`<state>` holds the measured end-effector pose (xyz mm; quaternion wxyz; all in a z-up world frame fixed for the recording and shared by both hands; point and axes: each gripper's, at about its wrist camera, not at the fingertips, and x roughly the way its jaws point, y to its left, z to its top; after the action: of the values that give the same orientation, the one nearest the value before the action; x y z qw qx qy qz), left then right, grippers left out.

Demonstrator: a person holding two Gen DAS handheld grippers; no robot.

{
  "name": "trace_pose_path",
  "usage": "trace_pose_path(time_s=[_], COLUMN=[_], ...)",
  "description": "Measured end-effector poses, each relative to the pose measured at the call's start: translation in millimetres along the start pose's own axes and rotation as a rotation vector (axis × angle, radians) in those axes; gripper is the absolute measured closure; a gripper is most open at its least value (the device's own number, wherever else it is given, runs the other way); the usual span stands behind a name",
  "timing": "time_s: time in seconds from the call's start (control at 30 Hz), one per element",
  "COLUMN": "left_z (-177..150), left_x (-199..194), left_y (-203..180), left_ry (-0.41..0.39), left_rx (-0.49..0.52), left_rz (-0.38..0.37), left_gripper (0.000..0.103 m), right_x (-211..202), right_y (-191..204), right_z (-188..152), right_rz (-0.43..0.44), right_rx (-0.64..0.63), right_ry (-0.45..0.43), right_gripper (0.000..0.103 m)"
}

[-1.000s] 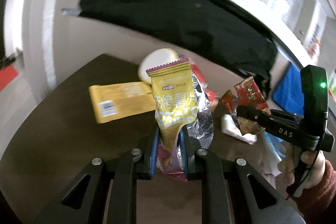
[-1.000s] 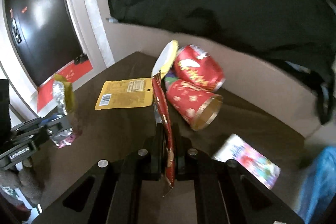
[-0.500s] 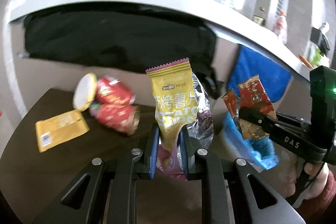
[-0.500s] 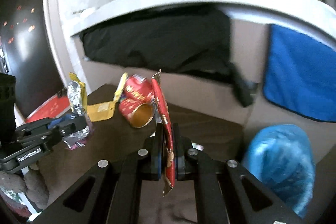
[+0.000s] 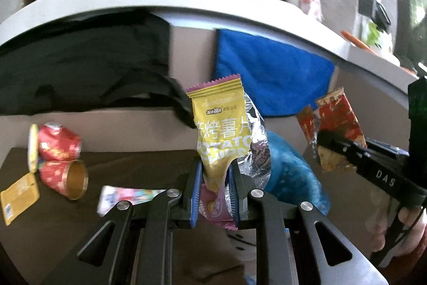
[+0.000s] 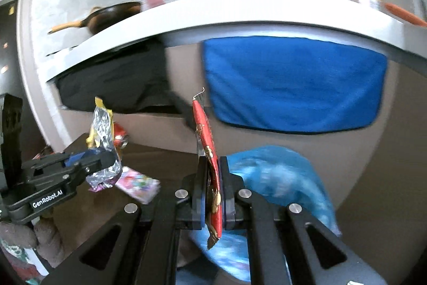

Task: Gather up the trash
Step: 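Carry both held packets toward the blue-lined bin, then lower both tools into the bin and open them to drop the packets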

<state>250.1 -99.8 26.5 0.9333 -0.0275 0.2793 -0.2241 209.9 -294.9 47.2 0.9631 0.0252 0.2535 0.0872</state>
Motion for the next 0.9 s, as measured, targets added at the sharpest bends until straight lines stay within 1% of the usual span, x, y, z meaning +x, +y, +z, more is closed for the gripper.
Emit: trace_pose_path(time_s=[0.17, 0.3, 0.63, 0.9], left_z=[0, -3, -10, -15], left_x=[24, 37, 71, 99], left_y=[-26, -37, -52, -62], left_ry=[0.023, 0.026, 0.079, 0.124], left_rx=[0.013, -0.007, -0.001, -0.001], left_rz=[-0.037, -0.060, -0.063, -0.071], left_gripper=[0.084, 0.084, 0.084, 0.084], right_x=[-7, -7, 9, 30], right_y=[-38, -55, -74, -89], right_z=[-6, -14, -28, -38], right_rz=[-0.051, -0.067, -0.083, -0.065], right_rx=[0.051, 0.079, 0.109, 0.146], right_ry=[-0.013, -0.009, 0.015, 0.047], right_gripper=[0.096, 0.096, 0.096, 0.096])
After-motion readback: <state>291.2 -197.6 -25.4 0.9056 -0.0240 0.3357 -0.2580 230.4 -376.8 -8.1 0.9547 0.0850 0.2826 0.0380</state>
